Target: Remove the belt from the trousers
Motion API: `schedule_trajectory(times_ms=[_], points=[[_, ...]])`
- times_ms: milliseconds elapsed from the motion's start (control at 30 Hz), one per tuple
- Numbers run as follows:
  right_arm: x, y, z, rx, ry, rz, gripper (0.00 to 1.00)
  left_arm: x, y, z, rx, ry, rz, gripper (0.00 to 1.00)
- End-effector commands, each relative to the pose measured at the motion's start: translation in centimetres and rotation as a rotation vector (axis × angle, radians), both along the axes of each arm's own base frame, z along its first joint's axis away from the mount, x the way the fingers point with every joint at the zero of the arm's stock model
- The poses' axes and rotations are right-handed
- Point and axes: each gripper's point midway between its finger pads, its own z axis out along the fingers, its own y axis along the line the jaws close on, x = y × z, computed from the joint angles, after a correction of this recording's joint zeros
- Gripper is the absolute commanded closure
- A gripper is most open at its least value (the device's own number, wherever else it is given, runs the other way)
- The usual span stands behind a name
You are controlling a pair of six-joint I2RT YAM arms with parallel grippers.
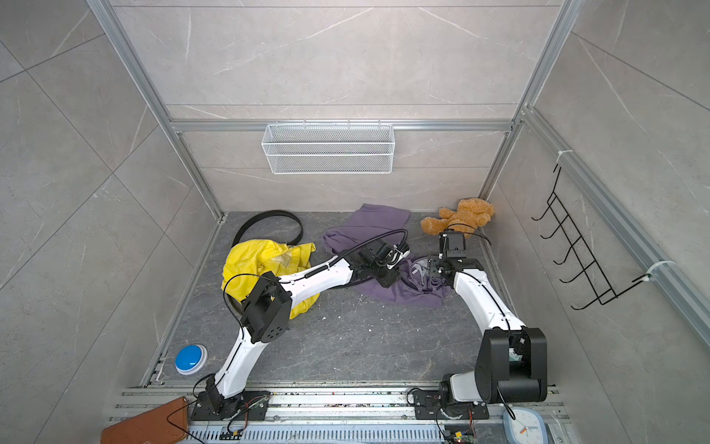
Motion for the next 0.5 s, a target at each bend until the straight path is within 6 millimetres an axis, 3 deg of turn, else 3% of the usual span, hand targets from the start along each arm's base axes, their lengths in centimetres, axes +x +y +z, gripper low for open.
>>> schedule_trajectory(times_ms=[0,167,267,467], points=[[-0.5,0.1,0.3,0.022,-0.005,-0.008,0.28,1.3,-0.3,1.3,-0.017,-0.069,0.011,0.52],[-0.5,0.1,-0.1,0.032,0.002,-0.010,0.27,1.7,0.2,-0.1,0.021,-0.078,0.032,0.81],[-0.5,0.3,-0.5,0.040,0.009,-0.007,0.24,2.1,0.5,0.7,0.000,-0.115,0.061,1.00],[-0.7,-0.1,-1.6,0.036,0.023,-0.017,0.11,2.4,1.3,3.6,-0.034,-0.193,0.077,1.00]])
